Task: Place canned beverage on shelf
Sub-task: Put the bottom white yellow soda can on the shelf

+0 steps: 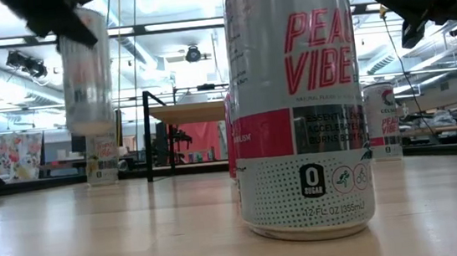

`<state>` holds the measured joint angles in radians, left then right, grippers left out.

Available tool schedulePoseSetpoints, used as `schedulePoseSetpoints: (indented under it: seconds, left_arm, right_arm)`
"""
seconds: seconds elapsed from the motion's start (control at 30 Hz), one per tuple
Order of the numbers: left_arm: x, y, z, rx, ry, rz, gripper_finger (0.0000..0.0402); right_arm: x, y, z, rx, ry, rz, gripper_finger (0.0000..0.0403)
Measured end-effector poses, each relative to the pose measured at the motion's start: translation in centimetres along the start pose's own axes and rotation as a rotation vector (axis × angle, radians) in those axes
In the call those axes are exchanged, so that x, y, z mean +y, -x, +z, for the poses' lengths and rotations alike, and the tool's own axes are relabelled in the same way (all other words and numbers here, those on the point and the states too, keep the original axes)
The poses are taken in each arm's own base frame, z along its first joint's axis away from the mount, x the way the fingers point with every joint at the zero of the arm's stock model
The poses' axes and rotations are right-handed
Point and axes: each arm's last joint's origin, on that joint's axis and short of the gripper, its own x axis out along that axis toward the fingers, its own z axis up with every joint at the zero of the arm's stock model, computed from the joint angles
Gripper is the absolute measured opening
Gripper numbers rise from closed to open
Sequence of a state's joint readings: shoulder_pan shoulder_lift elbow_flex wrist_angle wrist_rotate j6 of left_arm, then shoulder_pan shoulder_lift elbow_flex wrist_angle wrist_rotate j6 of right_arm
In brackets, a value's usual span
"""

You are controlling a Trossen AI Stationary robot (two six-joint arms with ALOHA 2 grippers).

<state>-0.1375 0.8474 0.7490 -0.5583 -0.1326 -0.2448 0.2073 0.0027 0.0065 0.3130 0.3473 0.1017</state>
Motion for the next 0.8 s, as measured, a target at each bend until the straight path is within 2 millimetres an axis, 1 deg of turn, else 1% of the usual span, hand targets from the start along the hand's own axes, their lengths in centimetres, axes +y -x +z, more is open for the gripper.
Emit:
schedulePoseSetpoints:
  seconds: [0.1, 0.2, 0.33, 0.43, 0.57, 0.8]
  left_arm:
    - [0.0, 0.2, 1.7, -0.003, -0.022, -0.019, 0.0256]
    - [0.2, 0.4, 3.2, 0.020, -0.049, 0.001, 0.0256]
    - [0.8, 0.5, 5.0, 0.041, -0.077, 0.042, 0.0256]
    - [1.2, 0.5, 6.2, 0.028, -0.109, 0.040, 0.0256]
    - [1.5, 0.3, 7.3, 0.017, -0.142, 0.045, 0.0256]
    - [2.6, -0.3, 8.4, 0.027, -0.155, 0.048, 0.0256]
  right_arm:
    - [0.0, 0.0, 0.0, 0.001, 0.000, 0.000, 0.0016]
    - [0.0, 0.0, 0.0, 0.000, 0.000, 0.000, 0.0016]
    - [0.0, 0.0, 0.0, 0.000, 0.000, 0.000, 0.0016]
    - [0.0, 0.0, 0.0, 0.000, 0.000, 0.000, 0.0016]
    - [0.0, 0.0, 0.0, 0.000, 0.000, 0.000, 0.0016]
    - [0.0, 0.0, 0.0, 0.000, 0.000, 0.000, 0.0016]
